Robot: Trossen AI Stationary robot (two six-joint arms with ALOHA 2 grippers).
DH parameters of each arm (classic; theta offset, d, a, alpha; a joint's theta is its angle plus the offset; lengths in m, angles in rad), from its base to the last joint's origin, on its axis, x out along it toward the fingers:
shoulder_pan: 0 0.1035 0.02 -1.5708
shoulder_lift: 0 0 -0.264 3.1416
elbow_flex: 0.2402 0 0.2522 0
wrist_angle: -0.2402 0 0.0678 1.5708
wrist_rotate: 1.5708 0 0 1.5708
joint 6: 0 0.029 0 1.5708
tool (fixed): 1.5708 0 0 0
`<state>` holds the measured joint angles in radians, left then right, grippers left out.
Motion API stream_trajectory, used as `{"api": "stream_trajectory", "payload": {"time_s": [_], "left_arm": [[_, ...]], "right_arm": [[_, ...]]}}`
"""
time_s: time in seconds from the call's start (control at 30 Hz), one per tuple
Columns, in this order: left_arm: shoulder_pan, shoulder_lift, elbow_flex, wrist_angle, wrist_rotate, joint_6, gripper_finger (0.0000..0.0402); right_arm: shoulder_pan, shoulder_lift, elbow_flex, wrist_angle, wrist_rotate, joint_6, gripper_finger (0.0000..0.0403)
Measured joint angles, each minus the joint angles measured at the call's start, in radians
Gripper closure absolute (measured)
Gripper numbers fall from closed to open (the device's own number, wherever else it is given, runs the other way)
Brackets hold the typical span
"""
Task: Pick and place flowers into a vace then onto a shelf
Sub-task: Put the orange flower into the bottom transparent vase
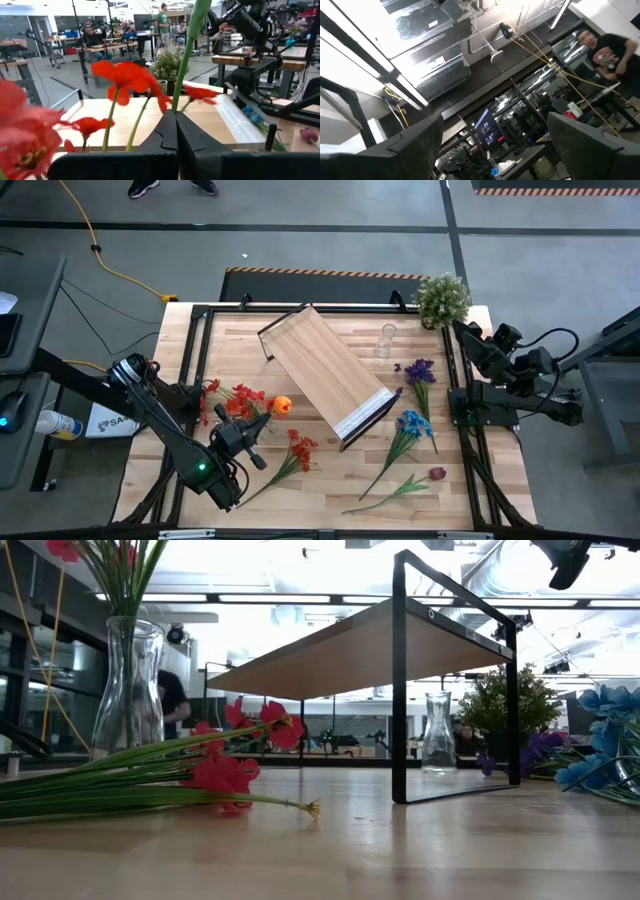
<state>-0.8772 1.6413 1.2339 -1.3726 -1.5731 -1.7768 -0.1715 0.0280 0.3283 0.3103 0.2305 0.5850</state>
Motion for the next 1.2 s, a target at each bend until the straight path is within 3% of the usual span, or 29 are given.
{"api": "stream_trajectory", "payload": {"time_s": [0.7, 1.2], "left_arm": [[0.0, 0.0, -0.038, -0.007, 0.003, -0.031, 0.0381], [0.0, 0.0, -0.136, 0.06, 0.003, -0.114, 0.0381]], "right_arm": [[0.0, 0.0, 0.0, 0.0, -0.003, -0.017, 0.0059], [0.0, 0.0, 0.0, 0.0, -0.035, -0.01, 0.0059]]}}
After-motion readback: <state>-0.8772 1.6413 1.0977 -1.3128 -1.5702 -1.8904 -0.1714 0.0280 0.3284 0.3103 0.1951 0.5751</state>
